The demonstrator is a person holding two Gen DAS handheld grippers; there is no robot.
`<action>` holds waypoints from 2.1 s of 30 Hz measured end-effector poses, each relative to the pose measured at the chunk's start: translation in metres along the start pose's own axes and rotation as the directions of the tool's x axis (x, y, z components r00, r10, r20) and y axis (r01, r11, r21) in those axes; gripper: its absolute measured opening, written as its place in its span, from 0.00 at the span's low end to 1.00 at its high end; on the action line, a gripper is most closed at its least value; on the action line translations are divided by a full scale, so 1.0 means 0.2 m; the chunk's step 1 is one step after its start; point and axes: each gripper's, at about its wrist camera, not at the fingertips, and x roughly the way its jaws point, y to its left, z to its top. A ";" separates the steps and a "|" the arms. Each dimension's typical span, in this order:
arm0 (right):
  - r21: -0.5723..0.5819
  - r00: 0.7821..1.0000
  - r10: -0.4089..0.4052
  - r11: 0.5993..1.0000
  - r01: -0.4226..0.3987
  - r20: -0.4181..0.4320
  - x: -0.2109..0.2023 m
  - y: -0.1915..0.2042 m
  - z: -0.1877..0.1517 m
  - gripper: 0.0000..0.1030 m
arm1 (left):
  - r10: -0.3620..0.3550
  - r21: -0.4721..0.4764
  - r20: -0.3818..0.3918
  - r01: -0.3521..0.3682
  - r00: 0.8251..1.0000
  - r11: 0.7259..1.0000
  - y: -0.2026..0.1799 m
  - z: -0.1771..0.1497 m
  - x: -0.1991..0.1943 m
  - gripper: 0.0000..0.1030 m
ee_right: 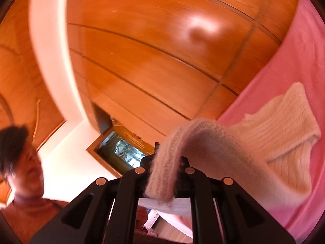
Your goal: Fold small clothes
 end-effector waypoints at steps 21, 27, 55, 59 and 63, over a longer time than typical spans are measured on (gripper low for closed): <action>-0.012 0.821 -0.560 0.825 0.565 0.113 0.39 -0.68 0.26 0.68 | 0.451 0.066 0.354 -0.502 0.820 0.862 0.16 0.34 0.25 0.74; -0.386 0.535 -0.836 0.455 0.802 0.125 0.66 -0.47 0.21 0.79 | 0.650 0.109 0.345 -0.717 0.677 0.688 0.16 0.36 0.35 0.75; -0.257 0.407 -0.902 0.363 0.896 0.145 0.60 -0.67 0.28 0.95 | 0.823 0.330 0.366 -0.888 0.434 0.321 0.12 0.35 0.66 0.44; -0.250 0.405 -0.903 0.364 0.897 0.140 0.60 -0.64 0.26 0.95 | 0.800 0.258 0.360 -0.875 0.481 0.410 0.19 0.38 0.61 0.06; -0.232 0.390 -0.906 0.348 0.908 0.164 0.60 -0.65 0.27 0.95 | 0.742 0.208 0.485 -0.885 0.464 0.418 0.08 0.29 0.46 0.05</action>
